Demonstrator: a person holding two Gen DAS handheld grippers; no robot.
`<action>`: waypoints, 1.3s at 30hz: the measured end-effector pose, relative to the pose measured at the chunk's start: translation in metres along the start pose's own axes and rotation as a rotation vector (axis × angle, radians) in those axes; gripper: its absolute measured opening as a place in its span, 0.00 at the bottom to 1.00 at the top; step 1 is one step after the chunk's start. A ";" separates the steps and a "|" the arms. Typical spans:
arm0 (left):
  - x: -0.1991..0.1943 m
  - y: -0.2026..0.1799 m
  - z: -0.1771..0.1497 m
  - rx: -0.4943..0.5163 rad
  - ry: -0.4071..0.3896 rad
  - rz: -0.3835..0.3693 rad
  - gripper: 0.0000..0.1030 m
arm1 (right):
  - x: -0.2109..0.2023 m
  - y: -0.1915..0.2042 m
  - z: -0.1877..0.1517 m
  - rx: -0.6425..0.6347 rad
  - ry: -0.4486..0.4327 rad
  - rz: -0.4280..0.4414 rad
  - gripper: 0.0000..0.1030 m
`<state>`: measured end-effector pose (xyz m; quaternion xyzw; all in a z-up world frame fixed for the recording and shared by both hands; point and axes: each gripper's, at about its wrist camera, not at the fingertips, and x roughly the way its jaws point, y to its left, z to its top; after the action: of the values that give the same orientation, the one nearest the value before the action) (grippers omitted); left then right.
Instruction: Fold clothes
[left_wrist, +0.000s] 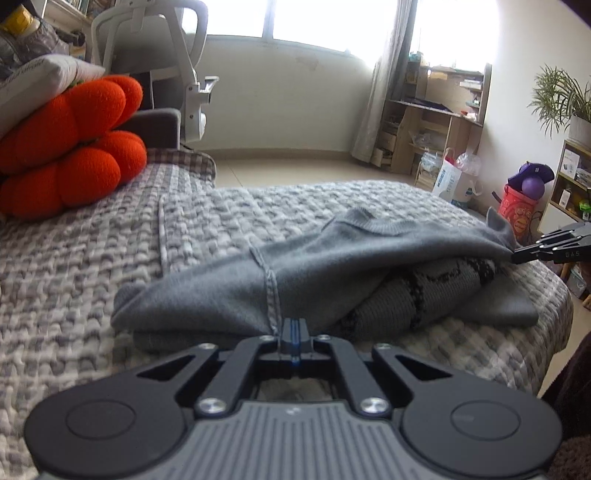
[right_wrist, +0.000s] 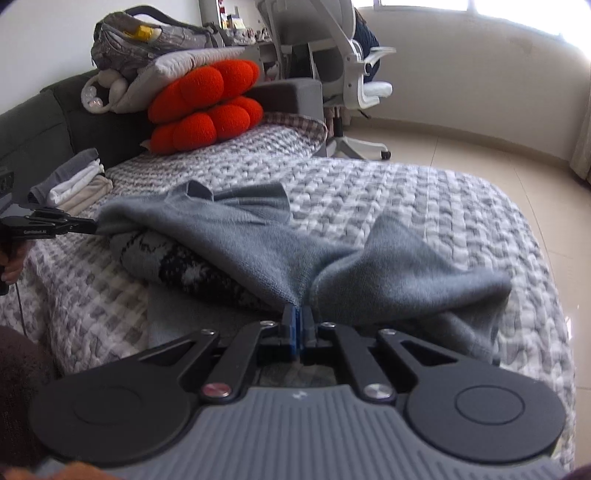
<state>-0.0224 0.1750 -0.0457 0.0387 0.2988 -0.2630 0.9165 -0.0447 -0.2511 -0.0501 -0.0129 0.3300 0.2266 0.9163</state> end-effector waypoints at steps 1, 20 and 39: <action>0.001 -0.001 -0.001 0.005 0.009 -0.001 0.00 | 0.002 0.000 0.000 0.001 0.013 0.000 0.01; 0.028 0.010 0.058 0.010 -0.058 0.028 0.44 | 0.003 -0.002 0.046 -0.004 -0.089 -0.016 0.41; 0.106 0.026 0.066 0.006 0.112 0.007 0.45 | 0.053 -0.058 0.053 0.012 0.062 -0.060 0.41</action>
<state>0.0978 0.1335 -0.0537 0.0574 0.3487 -0.2579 0.8992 0.0479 -0.2719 -0.0481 -0.0243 0.3590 0.1967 0.9121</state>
